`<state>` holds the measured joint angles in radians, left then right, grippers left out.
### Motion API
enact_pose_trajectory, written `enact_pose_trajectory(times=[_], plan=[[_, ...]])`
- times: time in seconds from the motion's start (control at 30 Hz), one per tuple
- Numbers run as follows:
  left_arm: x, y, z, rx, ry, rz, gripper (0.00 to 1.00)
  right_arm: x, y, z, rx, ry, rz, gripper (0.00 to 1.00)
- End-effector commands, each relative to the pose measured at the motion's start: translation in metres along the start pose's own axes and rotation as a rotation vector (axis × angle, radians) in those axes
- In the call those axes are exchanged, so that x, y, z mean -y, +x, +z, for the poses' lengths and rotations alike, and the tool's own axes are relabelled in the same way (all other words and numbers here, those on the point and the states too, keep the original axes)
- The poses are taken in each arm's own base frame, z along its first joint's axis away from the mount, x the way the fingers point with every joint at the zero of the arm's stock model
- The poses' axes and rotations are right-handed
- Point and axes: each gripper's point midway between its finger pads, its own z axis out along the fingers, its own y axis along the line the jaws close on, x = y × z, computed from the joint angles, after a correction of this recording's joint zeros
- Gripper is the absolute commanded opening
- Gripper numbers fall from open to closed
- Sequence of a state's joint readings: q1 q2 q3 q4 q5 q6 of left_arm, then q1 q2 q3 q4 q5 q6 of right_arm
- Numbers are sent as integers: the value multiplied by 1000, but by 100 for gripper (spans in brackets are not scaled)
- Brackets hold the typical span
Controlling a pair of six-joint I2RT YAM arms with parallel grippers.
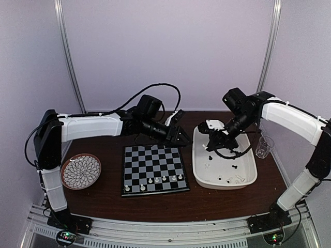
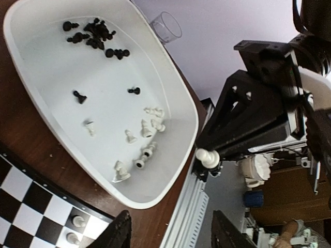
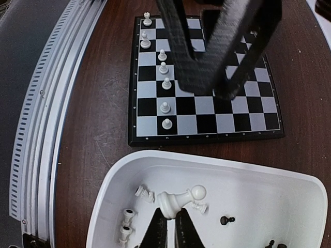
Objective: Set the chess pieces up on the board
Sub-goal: Pick up the pawn from the storage box, then pass from the right arm to the left
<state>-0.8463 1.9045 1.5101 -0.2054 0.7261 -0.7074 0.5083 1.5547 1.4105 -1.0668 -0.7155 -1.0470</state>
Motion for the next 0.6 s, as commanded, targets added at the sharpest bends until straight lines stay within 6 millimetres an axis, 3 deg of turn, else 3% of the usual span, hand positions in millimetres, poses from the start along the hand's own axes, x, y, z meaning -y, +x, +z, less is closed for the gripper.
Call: enact_pose_trajectory(times=[0.0, 0.2, 0.57], plan=[[36, -20, 1, 15, 224, -60, 51, -14, -16, -4, 5, -20, -31, 6], [37, -20, 12, 0, 314, -142, 44, -14, -23, -2, -4, -11, -56, 6], [33, -5, 24, -75, 288, -170, 36, -12, -30, -2, -1, -3, -74, 7]])
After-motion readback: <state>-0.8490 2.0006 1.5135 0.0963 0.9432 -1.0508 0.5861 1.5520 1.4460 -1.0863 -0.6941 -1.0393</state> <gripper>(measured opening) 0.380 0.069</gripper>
